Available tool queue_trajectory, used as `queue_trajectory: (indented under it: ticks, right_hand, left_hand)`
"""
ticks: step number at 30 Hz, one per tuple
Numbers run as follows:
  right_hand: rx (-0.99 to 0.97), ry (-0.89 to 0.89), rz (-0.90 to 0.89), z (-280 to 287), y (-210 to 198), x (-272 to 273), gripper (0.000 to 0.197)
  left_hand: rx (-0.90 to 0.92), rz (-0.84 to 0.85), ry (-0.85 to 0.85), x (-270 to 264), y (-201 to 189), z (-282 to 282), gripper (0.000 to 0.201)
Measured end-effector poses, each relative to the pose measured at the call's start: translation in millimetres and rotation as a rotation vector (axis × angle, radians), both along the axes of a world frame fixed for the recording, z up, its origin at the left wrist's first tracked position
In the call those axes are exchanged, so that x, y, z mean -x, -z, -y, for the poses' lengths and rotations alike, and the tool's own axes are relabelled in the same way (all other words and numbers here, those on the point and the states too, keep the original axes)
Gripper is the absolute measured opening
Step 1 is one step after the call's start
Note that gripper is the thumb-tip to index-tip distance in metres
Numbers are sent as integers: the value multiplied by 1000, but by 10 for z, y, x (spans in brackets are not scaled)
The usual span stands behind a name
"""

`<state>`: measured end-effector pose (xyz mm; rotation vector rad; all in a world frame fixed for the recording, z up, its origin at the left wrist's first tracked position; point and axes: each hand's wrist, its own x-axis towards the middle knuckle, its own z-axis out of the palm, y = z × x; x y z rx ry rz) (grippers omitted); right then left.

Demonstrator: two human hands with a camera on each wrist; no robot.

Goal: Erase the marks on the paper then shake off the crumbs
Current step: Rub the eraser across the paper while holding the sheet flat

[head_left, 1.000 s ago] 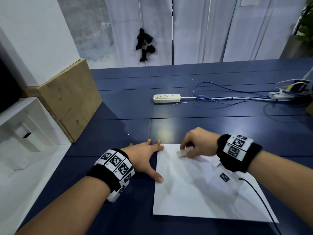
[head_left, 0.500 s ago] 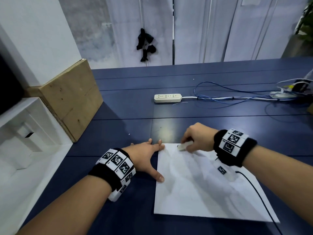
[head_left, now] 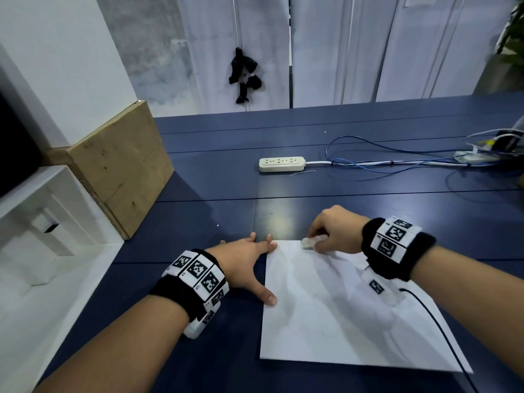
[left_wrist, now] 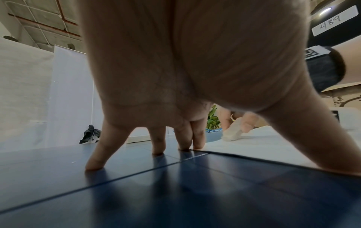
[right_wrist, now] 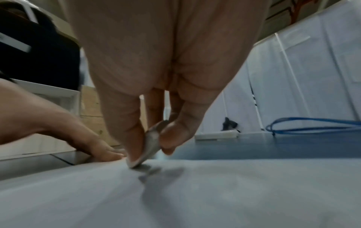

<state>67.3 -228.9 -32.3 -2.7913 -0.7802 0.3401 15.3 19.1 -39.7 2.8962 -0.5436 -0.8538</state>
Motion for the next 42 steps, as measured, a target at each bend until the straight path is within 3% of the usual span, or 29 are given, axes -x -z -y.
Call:
queue_trajectory:
  ticks: [3, 5, 12, 18, 24, 30, 37, 42]
  right_hand:
    - [23, -114, -128, 35, -36, 275, 42]
    - [46, -167, -195, 23, -66, 387, 37]
    - [-9, 15, 6, 8, -21, -7, 24]
    - [45, -166, -220, -38, -84, 429, 30]
    - [-61, 42, 0, -42, -112, 106, 21]
    - [20, -112, -222, -29, -119, 469, 25]
    - [-26, 59, -11, -31, -100, 36, 26]
    - [1, -102, -227, 10, -108, 428, 29]
  left_hand:
    - [-1, 6, 6, -4, -5, 6, 130]
    - [-6, 4, 9, 2, -13, 11, 130]
    - [-7, 6, 10, 16, -15, 3, 130]
    - [-4, -2, -1, -22, 21, -4, 133]
    - [5, 11, 26, -41, 56, -22, 134]
    - [-12, 16, 26, -57, 73, -25, 136]
    - [1, 11, 9, -56, 93, -38, 141]
    - [-7, 8, 20, -52, 68, -22, 137]
